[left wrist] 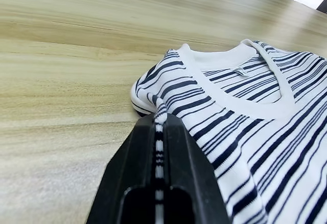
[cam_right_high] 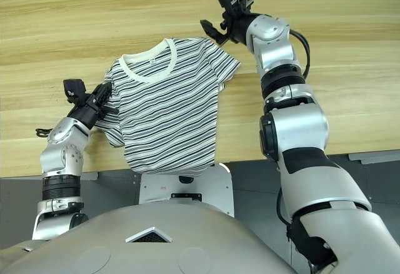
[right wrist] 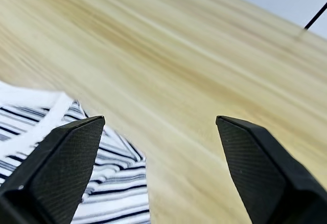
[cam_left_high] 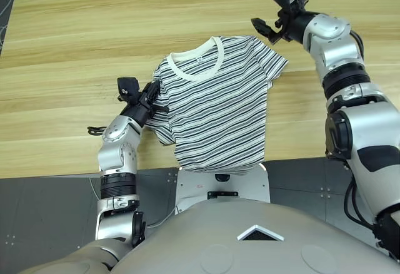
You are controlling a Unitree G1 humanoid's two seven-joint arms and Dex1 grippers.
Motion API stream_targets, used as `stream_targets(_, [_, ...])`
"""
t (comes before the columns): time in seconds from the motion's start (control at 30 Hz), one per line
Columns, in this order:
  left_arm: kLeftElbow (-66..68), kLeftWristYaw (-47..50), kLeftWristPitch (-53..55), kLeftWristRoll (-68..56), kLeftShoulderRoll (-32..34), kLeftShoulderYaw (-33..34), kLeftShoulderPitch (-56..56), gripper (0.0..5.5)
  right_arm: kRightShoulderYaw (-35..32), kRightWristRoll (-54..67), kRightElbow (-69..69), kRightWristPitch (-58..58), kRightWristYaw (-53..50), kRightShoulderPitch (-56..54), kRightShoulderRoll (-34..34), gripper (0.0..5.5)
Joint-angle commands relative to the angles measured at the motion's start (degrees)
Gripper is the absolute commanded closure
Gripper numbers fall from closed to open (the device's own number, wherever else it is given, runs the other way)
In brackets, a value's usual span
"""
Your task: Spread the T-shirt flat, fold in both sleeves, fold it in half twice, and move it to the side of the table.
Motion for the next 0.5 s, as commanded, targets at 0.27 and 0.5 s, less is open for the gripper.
stream_targets(0.27, [-3.17, 0.41, 2.32, -0.49, 0.2, 1.17, 2.09, 5.38, -0.03, -4.08, 7.08, 0.67, -5.74, -0.1, 3.1, 1.47])
stream_targets(0.5, [-3.6, 0.16, 2.52, -0.58, 0.36, 1.29, 1.9, 5.38, -0.88, -5.13, 7.82, 1.46, -8.26, 0.87, 5.11, 1.47])
